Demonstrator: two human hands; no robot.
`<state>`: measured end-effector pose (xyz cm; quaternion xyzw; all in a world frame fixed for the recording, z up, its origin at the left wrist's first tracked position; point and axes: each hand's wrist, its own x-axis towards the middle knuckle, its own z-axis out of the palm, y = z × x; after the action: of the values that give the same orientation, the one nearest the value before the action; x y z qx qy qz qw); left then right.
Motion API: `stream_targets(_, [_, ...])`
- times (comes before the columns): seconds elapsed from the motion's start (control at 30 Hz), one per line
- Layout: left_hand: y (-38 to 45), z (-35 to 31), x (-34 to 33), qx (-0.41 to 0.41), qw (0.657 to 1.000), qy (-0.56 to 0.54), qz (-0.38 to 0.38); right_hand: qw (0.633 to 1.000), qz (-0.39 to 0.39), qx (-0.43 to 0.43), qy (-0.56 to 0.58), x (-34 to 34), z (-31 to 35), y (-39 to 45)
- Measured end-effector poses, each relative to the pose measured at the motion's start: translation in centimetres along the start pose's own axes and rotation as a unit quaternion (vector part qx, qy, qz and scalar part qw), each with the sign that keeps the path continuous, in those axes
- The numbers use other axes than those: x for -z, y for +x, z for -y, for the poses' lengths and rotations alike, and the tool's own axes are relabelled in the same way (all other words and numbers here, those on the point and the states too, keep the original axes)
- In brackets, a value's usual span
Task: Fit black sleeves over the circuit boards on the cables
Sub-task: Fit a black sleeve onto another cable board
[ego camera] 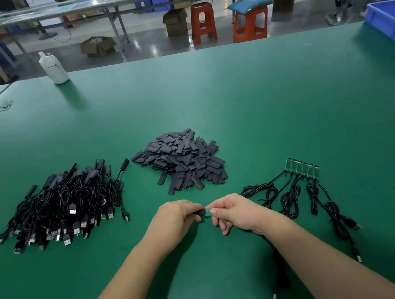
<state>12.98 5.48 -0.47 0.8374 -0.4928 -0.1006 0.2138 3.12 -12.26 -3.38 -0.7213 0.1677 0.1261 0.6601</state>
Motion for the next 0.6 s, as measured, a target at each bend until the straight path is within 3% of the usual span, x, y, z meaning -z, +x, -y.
stream_targets(0.1, [0.4,-0.7,-0.2,0.017,1.000,-0.015,-0.007,1.000,0.002,0.004,0.012,-0.2,0.2,-0.2])
stream_targets(0.27, [1.4,-1.5,-0.4,0.068,0.996,0.019,0.050,0.999,-0.004,0.009,0.050,-0.1,0.6,-0.5])
stream_targets(0.43, [1.0,-0.7,0.4,0.127,0.989,-0.056,0.043,0.998,-0.027,0.022,-0.060,-0.2,0.3,-0.6])
stream_targets(0.5, [0.6,-0.6,0.6,0.101,0.993,-0.052,0.044,0.996,-0.036,0.018,-0.082,-0.4,0.2,-0.7])
stream_targets(0.6, [-0.1,-0.6,0.3,0.002,0.997,0.074,0.013,0.995,-0.019,0.009,-0.102,-0.6,0.8,-0.8])
